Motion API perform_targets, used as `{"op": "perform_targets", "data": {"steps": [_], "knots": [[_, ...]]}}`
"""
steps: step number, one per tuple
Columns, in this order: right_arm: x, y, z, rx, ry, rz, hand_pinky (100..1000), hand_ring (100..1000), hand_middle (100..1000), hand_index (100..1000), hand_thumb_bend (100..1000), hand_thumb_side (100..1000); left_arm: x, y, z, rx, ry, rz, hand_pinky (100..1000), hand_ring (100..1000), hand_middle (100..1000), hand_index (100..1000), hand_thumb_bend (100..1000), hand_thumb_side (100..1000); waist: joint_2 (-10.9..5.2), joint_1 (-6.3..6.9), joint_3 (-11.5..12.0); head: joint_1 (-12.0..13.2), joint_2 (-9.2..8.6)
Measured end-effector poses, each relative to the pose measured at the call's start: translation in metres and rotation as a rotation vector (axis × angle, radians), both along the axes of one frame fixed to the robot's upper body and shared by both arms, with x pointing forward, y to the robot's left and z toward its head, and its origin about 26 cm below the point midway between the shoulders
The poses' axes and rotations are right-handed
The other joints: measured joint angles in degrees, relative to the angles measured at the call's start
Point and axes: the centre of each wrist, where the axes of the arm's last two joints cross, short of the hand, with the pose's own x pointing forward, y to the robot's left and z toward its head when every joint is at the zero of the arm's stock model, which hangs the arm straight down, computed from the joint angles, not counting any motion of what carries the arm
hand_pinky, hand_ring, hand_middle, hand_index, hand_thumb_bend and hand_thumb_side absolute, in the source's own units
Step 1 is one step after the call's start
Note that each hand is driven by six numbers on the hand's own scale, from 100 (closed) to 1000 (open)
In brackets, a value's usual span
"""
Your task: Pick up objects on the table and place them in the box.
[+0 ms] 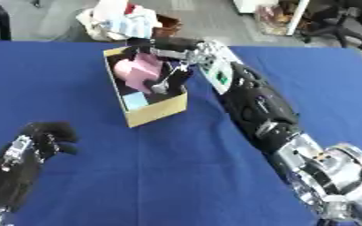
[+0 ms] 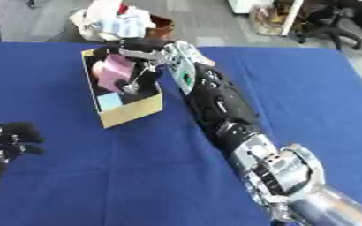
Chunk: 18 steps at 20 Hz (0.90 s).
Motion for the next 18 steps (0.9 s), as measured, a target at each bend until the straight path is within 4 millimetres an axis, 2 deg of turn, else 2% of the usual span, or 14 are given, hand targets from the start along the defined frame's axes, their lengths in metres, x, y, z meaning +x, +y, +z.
{"op": "perform_targets", "data": {"steps": [2,7,11,18], "knots": [[-0.0007,0.0030,-0.0009,-0.038,-0.015,0.004,764,797,845,1000,100,449,0.0000,0.0000,0.0000,0.000,0.000,0.000,641,697,646,756,100,929,0.00,0.00,-0.1,0.0,-0.01],[-0.0017,0.0042,-0.0057,-0.113,-0.047,0.010,902,940,994,1000,100,578,0.0000,0.0000,0.0000,0.000,0.000,0.000,640,697,646,756,100,932,0.00,0.00,-0.5,-0.1,-0.03],[-0.0016,0.0042,-0.0072,-0.153,-0.073,0.019,944,1000,1000,1000,132,606,0.0000,0.0000,0.0000,0.000,0.000,0.000,640,697,646,756,100,933,0.00,0.00,-0.7,-0.1,-0.06],[0.0007,-0.0044,-0.0086,-0.186,-0.108,0.027,955,1000,1000,1000,100,621,0.0000,0.0001,0.0000,0.000,0.000,0.001,640,697,646,756,100,936,0.00,0.00,-0.9,-0.1,-0.16]]}}
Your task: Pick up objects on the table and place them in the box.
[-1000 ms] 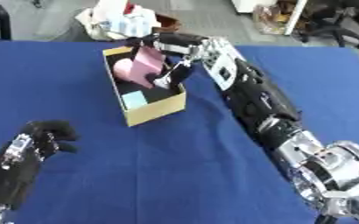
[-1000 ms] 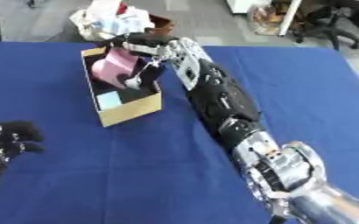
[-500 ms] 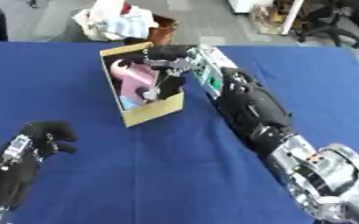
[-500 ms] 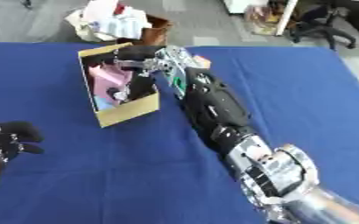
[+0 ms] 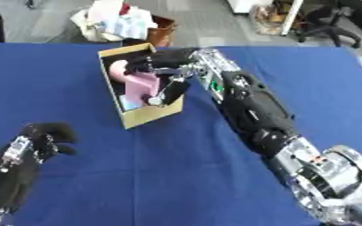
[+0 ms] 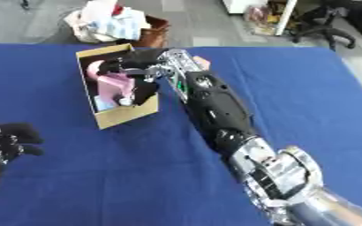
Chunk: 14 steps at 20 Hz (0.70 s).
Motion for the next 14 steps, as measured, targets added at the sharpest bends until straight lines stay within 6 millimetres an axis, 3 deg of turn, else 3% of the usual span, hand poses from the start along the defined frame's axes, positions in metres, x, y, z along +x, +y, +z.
{"op": "perform_targets", "data": {"steps": [6,14], "knots": [[0.005,-0.015,0.018,0.106,-0.007,-0.005,947,1000,1000,1000,100,570,0.000,0.000,0.000,0.000,0.001,0.001,641,697,646,756,100,938,0.00,0.00,-0.3,0.0,-0.32],[0.010,-0.052,0.047,0.266,-0.009,-0.073,926,986,1000,1000,100,526,0.000,0.000,0.000,-0.001,0.000,0.003,640,696,646,756,100,937,0.00,0.00,-0.6,0.0,-0.38]]}}
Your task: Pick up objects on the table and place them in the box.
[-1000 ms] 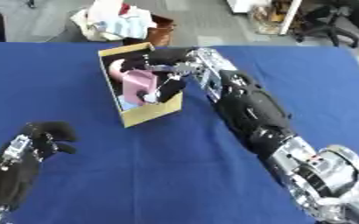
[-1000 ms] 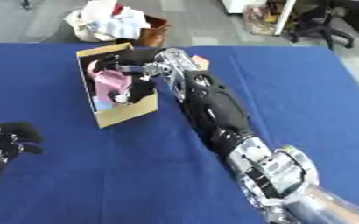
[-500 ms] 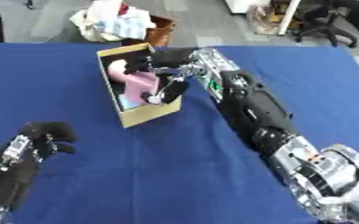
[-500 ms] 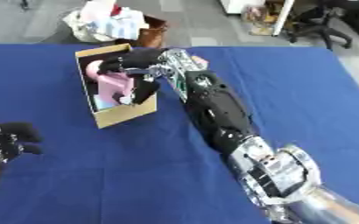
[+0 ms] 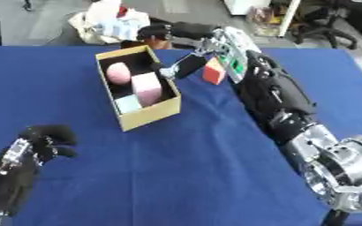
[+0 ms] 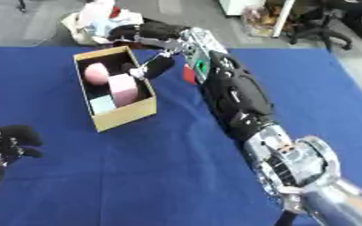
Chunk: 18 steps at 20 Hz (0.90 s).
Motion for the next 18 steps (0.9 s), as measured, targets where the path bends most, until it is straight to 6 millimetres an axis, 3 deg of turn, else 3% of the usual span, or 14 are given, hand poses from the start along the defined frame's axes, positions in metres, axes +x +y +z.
{"op": "perform_targets", "data": {"steps": [9,13,18], "knots": [[0.004,-0.077,0.005,0.089,0.029,-0.173,906,976,1000,1000,100,537,0.000,0.001,0.000,-0.001,-0.002,0.006,640,696,646,756,100,948,0.00,0.00,0.2,0.1,-0.27],[0.005,-0.096,-0.004,0.114,0.054,-0.276,918,992,1000,1000,100,528,0.000,0.001,0.000,0.000,-0.003,0.006,640,696,646,756,100,953,0.53,0.00,0.6,-0.2,-0.59],[0.003,-0.109,-0.030,0.121,0.073,-0.445,930,1000,1000,1000,100,537,0.000,0.001,0.000,0.003,-0.005,0.006,641,696,646,756,100,954,0.93,0.00,1.3,-0.7,-1.02]]}}
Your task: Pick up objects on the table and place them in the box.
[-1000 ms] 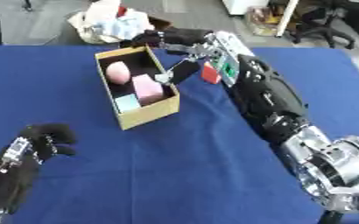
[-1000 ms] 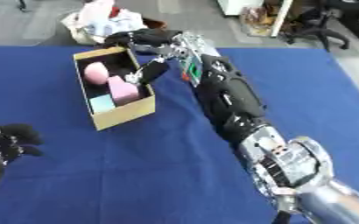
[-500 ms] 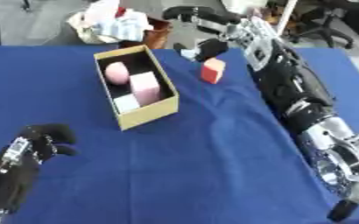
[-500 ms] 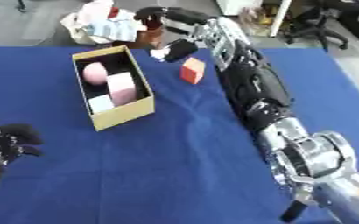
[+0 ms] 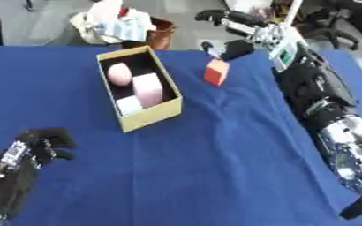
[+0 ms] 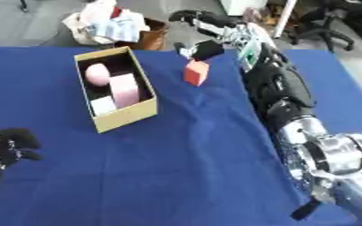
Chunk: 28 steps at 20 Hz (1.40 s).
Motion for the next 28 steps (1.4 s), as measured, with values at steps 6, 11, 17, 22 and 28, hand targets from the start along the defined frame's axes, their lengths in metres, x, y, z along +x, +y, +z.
{"op": "perform_targets", "data": {"steps": [6,11,17,22,28], "knots": [[-0.001,-0.004,-0.025,-0.047,0.004,-0.134,935,1000,1000,1000,100,547,0.001,-0.001,0.002,0.000,-0.008,-0.004,641,696,645,756,100,956,0.39,0.00,0.8,-0.8,-0.40],[-0.003,-0.007,-0.041,-0.066,0.005,-0.207,933,1000,1000,1000,100,569,0.002,-0.002,0.004,0.001,-0.013,-0.009,641,696,645,756,100,956,0.68,0.00,1.4,-1.3,-0.64],[-0.007,-0.011,-0.059,-0.062,0.021,-0.268,931,1000,1000,1000,100,576,0.003,-0.003,0.005,0.002,-0.018,-0.014,641,696,644,756,100,961,1.04,0.00,1.8,-1.8,-1.21],[-0.009,-0.012,-0.068,-0.056,0.020,-0.294,927,1000,1000,1000,100,560,0.003,-0.003,0.005,0.003,-0.018,-0.017,642,695,643,756,100,960,1.35,0.02,2.0,-2.1,-1.50],[-0.010,-0.019,-0.071,-0.035,-0.003,-0.326,925,1000,1000,1000,100,563,0.003,-0.003,0.006,0.004,-0.023,-0.022,642,695,643,756,100,961,1.54,0.02,2.2,-2.1,-1.52]]}}
